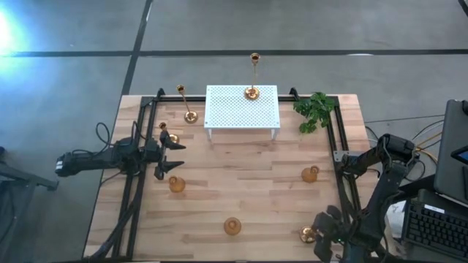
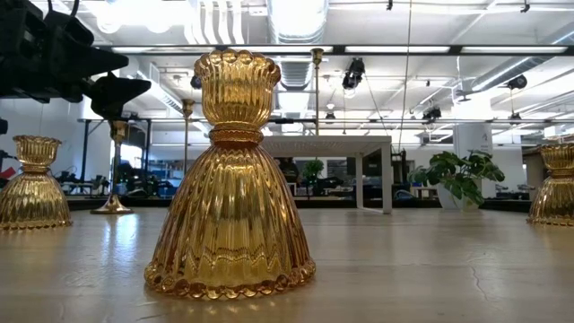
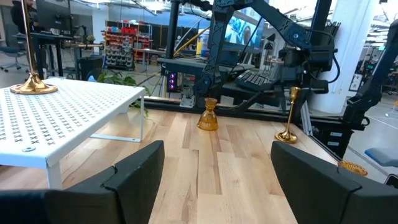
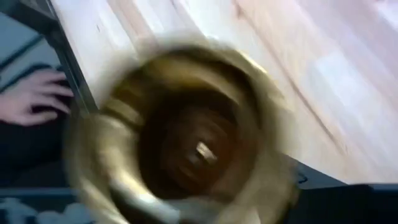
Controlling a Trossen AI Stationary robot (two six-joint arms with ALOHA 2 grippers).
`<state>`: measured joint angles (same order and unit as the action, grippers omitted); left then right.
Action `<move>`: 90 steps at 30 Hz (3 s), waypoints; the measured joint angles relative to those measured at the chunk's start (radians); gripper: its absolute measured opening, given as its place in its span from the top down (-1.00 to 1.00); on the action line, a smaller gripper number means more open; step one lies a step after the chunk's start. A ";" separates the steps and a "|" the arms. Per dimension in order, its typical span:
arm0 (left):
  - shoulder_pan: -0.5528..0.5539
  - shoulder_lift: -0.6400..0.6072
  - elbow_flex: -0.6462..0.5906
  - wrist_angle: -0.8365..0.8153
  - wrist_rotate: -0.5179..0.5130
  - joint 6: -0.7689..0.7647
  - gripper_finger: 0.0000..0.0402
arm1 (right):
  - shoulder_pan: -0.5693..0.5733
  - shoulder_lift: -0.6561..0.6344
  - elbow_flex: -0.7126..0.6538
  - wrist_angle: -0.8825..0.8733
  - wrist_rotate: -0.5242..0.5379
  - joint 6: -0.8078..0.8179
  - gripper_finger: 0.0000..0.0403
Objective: Pick & Place candle stick holders
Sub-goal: Put the small golden candle holder on the shelf
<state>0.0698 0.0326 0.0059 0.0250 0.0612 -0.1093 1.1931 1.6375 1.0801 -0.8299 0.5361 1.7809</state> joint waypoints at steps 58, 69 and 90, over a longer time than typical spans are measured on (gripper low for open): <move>0.000 0.000 0.000 0.000 0.000 0.000 -0.50 | -0.964 -0.650 0.041 -0.035 0.110 -1.395 0.94; 0.000 0.000 0.000 0.000 0.000 0.000 -0.50 | -1.220 -0.654 0.099 0.038 -0.091 -1.607 0.94; 0.000 0.000 0.000 0.000 0.000 0.000 -0.50 | -1.613 -0.367 0.372 0.044 -0.453 -1.839 0.94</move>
<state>0.0700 0.0326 0.0059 0.0250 0.0612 -0.1092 -0.4202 1.2705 1.4519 -0.7858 0.0833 -0.0580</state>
